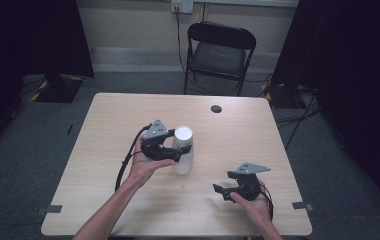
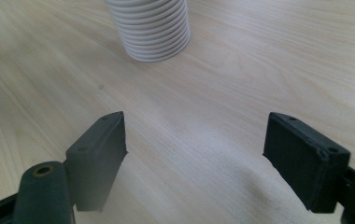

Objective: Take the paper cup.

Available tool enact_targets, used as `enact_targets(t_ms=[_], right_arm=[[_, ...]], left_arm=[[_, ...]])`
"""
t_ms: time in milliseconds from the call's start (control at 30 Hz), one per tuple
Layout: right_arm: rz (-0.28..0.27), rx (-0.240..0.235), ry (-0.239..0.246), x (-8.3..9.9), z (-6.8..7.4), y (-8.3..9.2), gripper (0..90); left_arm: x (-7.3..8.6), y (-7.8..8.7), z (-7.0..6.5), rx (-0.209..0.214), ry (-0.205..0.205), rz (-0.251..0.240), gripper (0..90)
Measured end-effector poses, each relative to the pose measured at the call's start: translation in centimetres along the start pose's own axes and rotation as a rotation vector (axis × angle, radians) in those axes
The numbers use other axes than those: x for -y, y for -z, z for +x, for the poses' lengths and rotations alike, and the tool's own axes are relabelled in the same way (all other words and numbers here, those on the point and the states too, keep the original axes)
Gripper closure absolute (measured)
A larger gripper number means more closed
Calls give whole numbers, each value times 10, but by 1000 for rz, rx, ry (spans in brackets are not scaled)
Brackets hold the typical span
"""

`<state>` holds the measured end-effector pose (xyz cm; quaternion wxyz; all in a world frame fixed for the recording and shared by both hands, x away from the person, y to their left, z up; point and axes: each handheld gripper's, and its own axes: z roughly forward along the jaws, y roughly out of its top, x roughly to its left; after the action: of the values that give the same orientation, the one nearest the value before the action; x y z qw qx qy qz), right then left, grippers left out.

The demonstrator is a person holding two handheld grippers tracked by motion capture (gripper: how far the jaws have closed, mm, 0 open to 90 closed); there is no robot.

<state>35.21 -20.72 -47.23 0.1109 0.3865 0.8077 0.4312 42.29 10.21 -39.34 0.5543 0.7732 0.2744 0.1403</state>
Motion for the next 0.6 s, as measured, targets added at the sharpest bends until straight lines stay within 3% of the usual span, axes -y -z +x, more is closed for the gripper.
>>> enact_targets(t_ms=[167,600], right_arm=[[5,-7,-1,2,0,0,209],[15,5,-3,4,1,-2,210]], left_arm=[[-1,-4,6,-4,15,1,230],[3,-17,7,-8,-8,36,250]])
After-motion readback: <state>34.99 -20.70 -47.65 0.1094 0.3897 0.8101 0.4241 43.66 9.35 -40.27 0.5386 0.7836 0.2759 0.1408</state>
